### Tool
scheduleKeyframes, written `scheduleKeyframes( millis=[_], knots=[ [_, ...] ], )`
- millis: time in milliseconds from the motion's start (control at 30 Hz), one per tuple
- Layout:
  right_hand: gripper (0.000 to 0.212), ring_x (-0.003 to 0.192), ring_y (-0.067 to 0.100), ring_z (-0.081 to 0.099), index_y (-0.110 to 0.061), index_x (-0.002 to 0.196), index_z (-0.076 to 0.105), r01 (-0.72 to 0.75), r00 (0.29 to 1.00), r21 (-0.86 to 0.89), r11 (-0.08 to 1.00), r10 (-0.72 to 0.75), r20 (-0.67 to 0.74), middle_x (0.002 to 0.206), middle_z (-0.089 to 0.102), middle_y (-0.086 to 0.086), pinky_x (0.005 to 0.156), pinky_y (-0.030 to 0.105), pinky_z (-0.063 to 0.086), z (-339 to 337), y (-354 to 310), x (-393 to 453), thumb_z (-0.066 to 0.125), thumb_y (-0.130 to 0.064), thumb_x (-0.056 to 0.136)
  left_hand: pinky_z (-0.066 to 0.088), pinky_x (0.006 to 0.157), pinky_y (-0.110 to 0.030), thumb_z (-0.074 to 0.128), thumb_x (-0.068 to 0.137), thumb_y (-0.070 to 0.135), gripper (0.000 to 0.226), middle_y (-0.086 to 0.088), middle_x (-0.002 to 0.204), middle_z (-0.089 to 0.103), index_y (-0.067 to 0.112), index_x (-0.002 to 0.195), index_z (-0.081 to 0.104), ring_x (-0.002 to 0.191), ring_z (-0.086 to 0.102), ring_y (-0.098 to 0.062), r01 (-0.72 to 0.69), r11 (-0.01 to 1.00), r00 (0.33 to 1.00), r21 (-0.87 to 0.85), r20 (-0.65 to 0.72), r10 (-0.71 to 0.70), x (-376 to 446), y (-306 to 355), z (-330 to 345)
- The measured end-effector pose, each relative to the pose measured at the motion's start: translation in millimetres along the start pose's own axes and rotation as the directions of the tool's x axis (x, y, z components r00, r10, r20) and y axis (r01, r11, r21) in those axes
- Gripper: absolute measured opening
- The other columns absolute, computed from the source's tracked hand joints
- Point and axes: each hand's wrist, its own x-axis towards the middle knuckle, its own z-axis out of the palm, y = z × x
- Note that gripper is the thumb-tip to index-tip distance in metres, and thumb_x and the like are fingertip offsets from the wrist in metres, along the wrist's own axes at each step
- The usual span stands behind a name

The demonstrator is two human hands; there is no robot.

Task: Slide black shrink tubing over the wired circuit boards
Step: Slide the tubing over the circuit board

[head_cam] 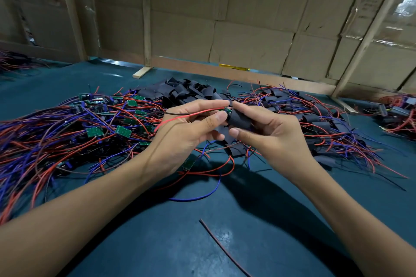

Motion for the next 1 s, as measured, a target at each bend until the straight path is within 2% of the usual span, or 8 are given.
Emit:
scheduleKeyframes(
  millis=[267,433,533,700,800,900,967,1000],
  knots=[
    [0.051,0.106,0.009,0.066,0.002,0.132,0.063,0.244,0.961,-0.466,0.851,-0.277,-0.002,0.117,0.071,0.008,0.098,0.016,0.048,9.0,-0.6,-5.6,0.079,-0.001,0.084,0.054,0.069,-0.026,0.075,0.087,0.017,0.019,-0.005,0.096,0.076,0.019,0.106,0.078,0.090,0.068,-0.017,-0.028,0.979,1.000,0.203,-0.004,0.030,-0.1,-5.4,-5.6],
    [0.047,0.101,0.022,0.071,0.005,0.127,0.066,0.303,0.942,-0.537,0.787,-0.331,0.046,0.114,0.074,0.013,0.094,0.027,0.052,11.6,-4.5,-6.3,0.081,-0.005,0.084,0.051,0.058,-0.022,0.080,0.082,0.020,0.018,-0.002,0.083,0.074,0.013,0.096,0.071,0.075,0.067,-0.012,-0.074,0.947,0.993,0.314,-0.069,0.100,-0.1,-3.8,-4.5],
    [0.043,0.100,0.023,0.071,0.002,0.127,0.067,0.322,0.936,-0.579,0.749,-0.345,0.074,0.114,0.074,0.012,0.092,0.030,0.053,10.6,-6.0,-6.5,0.078,-0.009,0.087,0.050,0.060,-0.022,0.075,0.089,0.019,0.003,0.005,0.077,0.072,0.017,0.092,0.075,0.065,0.060,-0.007,-0.086,0.900,0.996,0.428,0.013,0.090,-1.6,-0.3,-5.8],
    [0.037,0.096,0.027,0.069,-0.003,0.125,0.070,0.320,0.918,-0.689,0.650,-0.393,0.055,0.113,0.074,0.010,0.085,0.039,0.054,-1.4,-6.0,-1.9,0.073,-0.008,0.089,0.051,0.076,-0.016,0.073,0.091,0.016,0.022,0.006,0.099,0.075,0.018,0.113,0.070,0.085,0.067,-0.002,-0.148,0.826,0.979,0.544,0.201,0.044,-0.7,12.0,-5.7],
    [0.027,0.105,0.029,0.065,-0.005,0.122,0.071,0.305,0.832,-0.819,0.487,-0.555,-0.020,0.117,0.072,0.008,0.092,0.038,0.045,-21.7,-6.8,4.2,0.068,-0.013,0.097,0.049,0.072,-0.023,0.074,0.091,0.032,0.016,0.006,0.089,0.071,0.024,0.104,0.070,0.078,0.064,-0.008,-0.205,0.605,0.970,0.769,0.242,0.021,4.0,24.1,-19.1],
    [0.025,0.111,0.031,0.054,-0.019,0.126,0.070,0.170,0.743,-0.916,0.362,-0.658,-0.122,0.127,0.064,0.006,0.097,0.037,0.035,-54.5,-5.2,10.2,0.060,-0.026,0.104,0.037,0.061,-0.025,0.072,0.083,0.052,0.024,0.010,0.070,0.062,0.032,0.093,0.066,0.062,0.054,-0.002,-0.132,0.214,0.969,0.968,0.172,-0.176,6.9,30.7,-35.5],
    [0.027,0.111,0.037,0.050,-0.029,0.129,0.068,0.000,0.751,-0.931,0.365,-0.615,-0.242,0.127,0.058,0.011,0.093,0.039,0.031,-74.7,1.9,9.9,0.057,-0.035,0.105,0.038,0.063,-0.026,0.068,0.078,0.065,0.037,0.011,0.076,0.063,0.035,0.099,0.061,0.070,0.055,0.001,-0.099,-0.018,0.924,0.995,0.085,-0.373,6.2,31.9,-38.8],
    [0.029,0.111,0.040,0.049,-0.032,0.130,0.067,-0.084,0.777,-0.927,0.365,-0.558,-0.290,0.127,0.055,0.013,0.091,0.040,0.030,-82.3,6.1,9.5,0.057,-0.038,0.104,0.038,0.063,-0.025,0.067,0.077,0.069,0.041,0.012,0.079,0.063,0.037,0.101,0.058,0.073,0.054,0.002,-0.092,-0.071,0.901,0.993,0.052,-0.430,5.6,32.1,-39.1]
  ],
)
